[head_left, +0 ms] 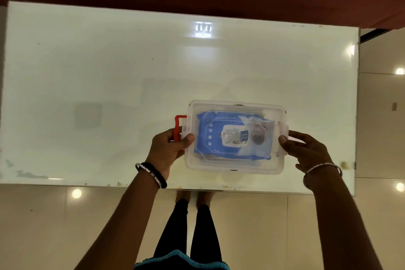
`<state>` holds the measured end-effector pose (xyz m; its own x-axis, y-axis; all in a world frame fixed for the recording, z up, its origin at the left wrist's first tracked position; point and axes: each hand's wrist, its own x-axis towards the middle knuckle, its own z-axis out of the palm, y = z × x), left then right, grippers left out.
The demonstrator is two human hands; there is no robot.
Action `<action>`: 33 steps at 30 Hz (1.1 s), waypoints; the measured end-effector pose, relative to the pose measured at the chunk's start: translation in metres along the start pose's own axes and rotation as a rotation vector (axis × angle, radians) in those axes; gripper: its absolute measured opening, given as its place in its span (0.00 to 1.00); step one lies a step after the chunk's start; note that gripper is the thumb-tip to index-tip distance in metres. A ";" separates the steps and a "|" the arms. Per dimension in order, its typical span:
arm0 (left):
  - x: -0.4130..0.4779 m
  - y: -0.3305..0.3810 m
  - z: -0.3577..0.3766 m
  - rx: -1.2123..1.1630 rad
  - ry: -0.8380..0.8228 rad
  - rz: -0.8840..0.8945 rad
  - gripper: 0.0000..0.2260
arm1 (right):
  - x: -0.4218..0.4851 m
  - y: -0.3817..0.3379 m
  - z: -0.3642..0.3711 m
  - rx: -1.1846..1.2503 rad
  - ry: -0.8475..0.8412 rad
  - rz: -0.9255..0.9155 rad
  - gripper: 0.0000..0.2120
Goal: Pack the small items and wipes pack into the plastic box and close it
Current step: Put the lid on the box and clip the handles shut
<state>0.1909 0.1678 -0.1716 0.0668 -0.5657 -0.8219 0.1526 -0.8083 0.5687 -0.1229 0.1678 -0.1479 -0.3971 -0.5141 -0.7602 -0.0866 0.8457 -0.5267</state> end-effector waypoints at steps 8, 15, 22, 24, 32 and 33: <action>-0.016 -0.015 0.028 0.632 0.489 0.354 0.17 | -0.011 0.007 0.002 0.062 -0.058 0.087 0.25; -0.025 -0.020 0.043 0.810 0.578 0.468 0.19 | -0.017 0.017 0.010 0.197 -0.046 0.094 0.33; -0.030 -0.022 0.049 0.830 0.627 0.474 0.20 | -0.020 0.019 0.017 0.289 0.008 0.099 0.11; -0.030 -0.023 0.049 0.841 0.624 0.485 0.20 | -0.017 0.022 0.021 0.254 0.077 0.046 0.10; -0.029 -0.028 0.046 0.776 0.618 0.563 0.20 | -0.028 0.023 0.047 -0.078 0.539 -0.216 0.13; -0.029 -0.029 0.045 0.769 0.616 0.563 0.20 | -0.028 0.022 0.051 -0.136 0.579 -0.239 0.12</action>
<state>0.1399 0.1995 -0.1629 0.4412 -0.8752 -0.1982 -0.6841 -0.4710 0.5569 -0.0674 0.1940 -0.1577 -0.7785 -0.5624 -0.2786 -0.3343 0.7472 -0.5744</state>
